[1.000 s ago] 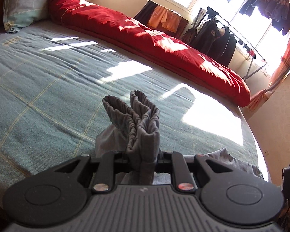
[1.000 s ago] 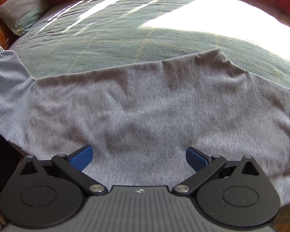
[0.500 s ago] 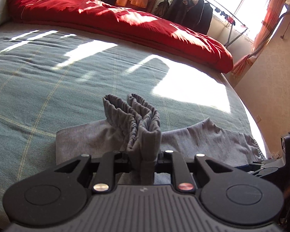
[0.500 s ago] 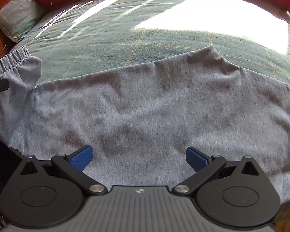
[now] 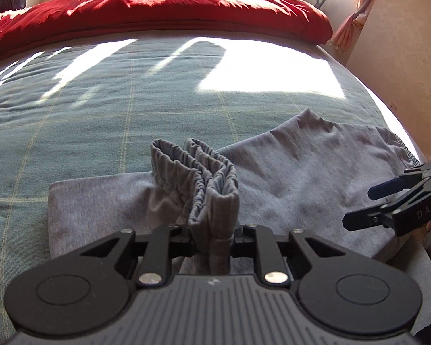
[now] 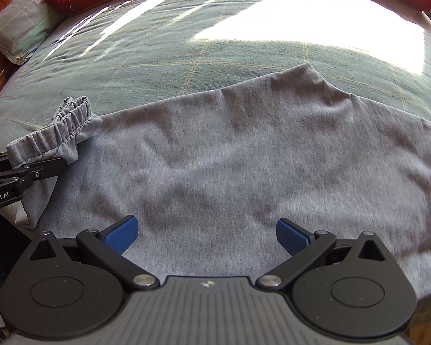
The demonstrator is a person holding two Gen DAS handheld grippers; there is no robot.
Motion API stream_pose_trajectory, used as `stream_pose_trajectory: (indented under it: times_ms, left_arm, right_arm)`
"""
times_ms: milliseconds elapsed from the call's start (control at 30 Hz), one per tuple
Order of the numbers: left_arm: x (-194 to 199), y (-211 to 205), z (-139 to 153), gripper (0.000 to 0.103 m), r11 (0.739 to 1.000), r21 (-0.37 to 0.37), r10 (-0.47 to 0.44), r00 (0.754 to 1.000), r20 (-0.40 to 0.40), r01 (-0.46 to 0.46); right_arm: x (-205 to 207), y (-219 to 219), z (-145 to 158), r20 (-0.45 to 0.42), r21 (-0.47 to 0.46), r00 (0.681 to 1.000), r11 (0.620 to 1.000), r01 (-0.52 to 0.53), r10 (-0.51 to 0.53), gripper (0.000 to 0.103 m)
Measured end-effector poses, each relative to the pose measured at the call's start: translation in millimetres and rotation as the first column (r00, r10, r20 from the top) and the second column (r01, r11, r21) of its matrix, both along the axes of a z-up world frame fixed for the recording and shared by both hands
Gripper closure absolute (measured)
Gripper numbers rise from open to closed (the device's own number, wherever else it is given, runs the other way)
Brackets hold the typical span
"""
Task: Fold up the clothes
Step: 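Carry the held cuff with the left tool over the folded sweatpants, then open the left tool and lay the cuff on the sweatpants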
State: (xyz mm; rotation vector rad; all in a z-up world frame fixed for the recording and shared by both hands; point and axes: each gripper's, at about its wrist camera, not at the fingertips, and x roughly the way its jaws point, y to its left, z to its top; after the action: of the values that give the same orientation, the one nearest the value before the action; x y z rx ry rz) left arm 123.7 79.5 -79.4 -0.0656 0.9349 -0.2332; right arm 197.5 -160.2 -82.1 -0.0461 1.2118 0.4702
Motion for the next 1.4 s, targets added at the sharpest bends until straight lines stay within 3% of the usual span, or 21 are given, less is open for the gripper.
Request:
stream_pose_trajectory:
  times_ms: [533, 633, 700, 767, 900, 1033, 1133, 1200, 1300, 1400]
  left_arm:
    - [7.7, -26.4, -17.7, 0.084, 0.993, 0.107, -0.050, 0.998, -0.038, 0.054]
    - [8.6, -31.6, -20.3, 0.080, 0.990, 0.125, -0.062, 0.997, -0.055, 0.068]
    - [7.8, -35.7, -19.6, 0.068, 0.989, 0.122, -0.079, 0.995, -0.062, 0.087]
    - [5.5, -40.8, -15.9, 0.062, 0.988, 0.112, -0.100, 0.993, -0.064, 0.106]
    - [-2.4, -51.3, -3.5, 0.058, 0.978, 0.127, -0.158, 0.986, -0.052, 0.163]
    - [-8.4, -38.5, 15.3, 0.058, 0.982, 0.057, -0.176, 0.983, -0.058, 0.180]
    - [-12.3, -20.6, 30.2, 0.044, 0.985, 0.037, -0.165, 0.985, -0.050, 0.167]
    - [-13.6, -7.6, 37.7, 0.038, 0.990, 0.037, -0.134, 0.990, -0.044, 0.136]
    - [-16.5, 8.9, 46.4, 0.038, 0.995, 0.050, -0.088, 0.996, -0.016, 0.088]
    - [-21.1, 26.6, 50.3, 0.038, 0.992, 0.113, -0.051, 0.999, -0.007, 0.052]
  right_arm:
    - [-3.9, -4.7, -5.0, -0.014, 0.013, 1.000, 1.000, 0.010, -0.009, 0.000]
    - [-4.1, -8.0, -5.6, -0.016, 0.019, 1.000, 1.000, 0.017, -0.017, 0.000]
    - [-3.9, -10.4, -5.9, -0.019, 0.025, 1.000, 0.999, 0.022, -0.022, 0.000]
    - [-3.3, -13.1, -6.2, -0.021, 0.031, 0.999, 0.999, 0.028, -0.027, 0.000]
    - [-2.5, -17.6, -7.1, -0.026, 0.044, 0.999, 0.998, 0.042, -0.041, 0.000]
    - [-2.5, -22.5, -6.9, -0.027, 0.056, 0.998, 0.997, 0.052, -0.051, 0.000]
    - [-2.5, -26.1, -7.2, -0.030, 0.067, 0.998, 0.996, 0.065, -0.063, 0.000]
    - [-2.1, -27.8, -8.4, -0.037, 0.075, 0.997, 0.994, 0.076, -0.074, 0.000]
    - [-2.6, -27.2, -10.1, -0.048, 0.091, 0.996, 0.992, 0.082, -0.078, 0.000]
    - [-3.8, -25.8, -9.0, -0.056, 0.110, 0.996, 0.991, 0.074, -0.069, 0.000]
